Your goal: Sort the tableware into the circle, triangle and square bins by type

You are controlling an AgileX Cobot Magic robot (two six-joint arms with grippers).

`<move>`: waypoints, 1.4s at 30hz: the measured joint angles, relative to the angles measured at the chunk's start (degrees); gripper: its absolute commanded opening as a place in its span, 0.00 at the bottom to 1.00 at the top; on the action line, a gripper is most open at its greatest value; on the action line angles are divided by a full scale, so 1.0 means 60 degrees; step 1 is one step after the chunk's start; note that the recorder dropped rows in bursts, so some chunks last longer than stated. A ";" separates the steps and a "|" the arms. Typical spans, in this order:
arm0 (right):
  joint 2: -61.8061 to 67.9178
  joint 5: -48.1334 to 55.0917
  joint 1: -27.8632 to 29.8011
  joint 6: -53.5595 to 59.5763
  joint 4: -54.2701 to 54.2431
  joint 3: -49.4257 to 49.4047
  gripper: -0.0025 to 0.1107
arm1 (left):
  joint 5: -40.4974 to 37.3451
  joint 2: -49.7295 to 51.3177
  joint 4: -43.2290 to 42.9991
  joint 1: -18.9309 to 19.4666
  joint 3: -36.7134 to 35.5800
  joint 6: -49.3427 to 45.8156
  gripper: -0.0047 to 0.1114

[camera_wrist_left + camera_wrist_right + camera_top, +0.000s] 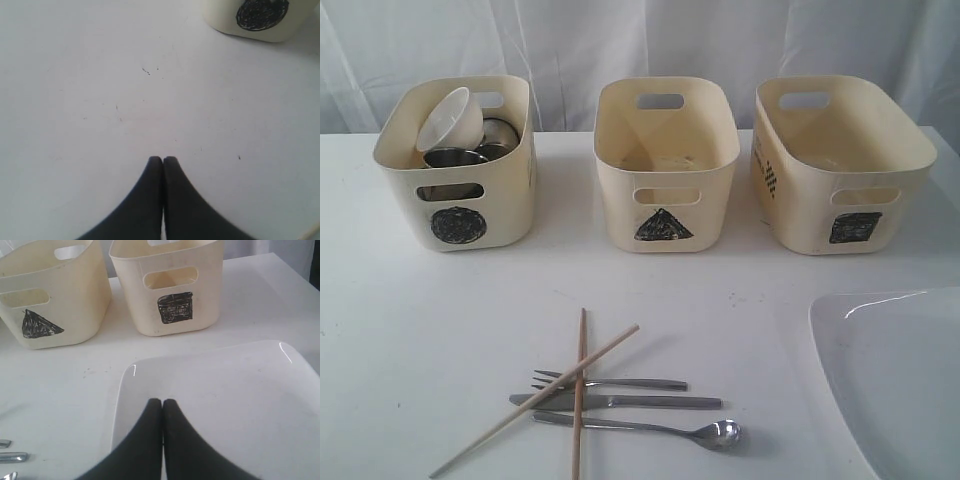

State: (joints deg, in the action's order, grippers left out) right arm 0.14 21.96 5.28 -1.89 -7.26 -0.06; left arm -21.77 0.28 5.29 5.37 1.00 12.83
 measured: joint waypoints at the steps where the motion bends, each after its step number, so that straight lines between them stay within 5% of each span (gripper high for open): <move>1: 0.0000 0.0000 0.0000 0.0000 0.0000 0.0000 0.02 | -0.0014 0.0000 0.0000 0.0000 0.0000 0.0000 0.04; 9: 0.0000 -0.1179 0.0000 0.0746 0.0735 0.0000 0.02 | -0.0014 0.0000 0.0000 0.0000 0.0000 0.0000 0.04; 16: 0.0000 -0.4641 0.0000 -0.1321 -0.1341 0.0000 0.02 | -0.0014 0.0000 0.0000 0.0000 0.0000 0.0000 0.04; 27: -0.0024 -0.8341 0.0000 -0.4068 -0.2132 0.0060 0.02 | -0.0014 0.0000 0.0000 0.0000 0.0000 0.0000 0.04; 32: 0.1345 -1.0648 0.0000 -0.3582 -0.3402 0.1741 0.02 | -0.0014 0.0000 0.0000 0.0000 0.0000 0.0000 0.04; 37: 0.4780 -1.2309 0.0000 -0.1561 -0.2461 0.4406 0.02 | -0.0014 0.0000 0.0000 0.0000 0.0000 0.0000 0.04; 39: 0.6079 -1.2032 0.0000 -0.1156 -0.1701 0.5314 0.02 | -0.0014 0.0000 0.0000 0.0000 0.0000 0.0000 0.04; 42: 0.7975 -0.8201 0.0000 -0.0812 -0.0308 0.7260 0.02 | -0.0014 0.0000 0.0000 0.0000 0.0000 0.0000 0.04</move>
State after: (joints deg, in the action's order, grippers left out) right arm 47.99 -27.25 5.28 -6.77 -9.10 43.50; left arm -21.85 0.28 5.29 5.37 1.00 12.83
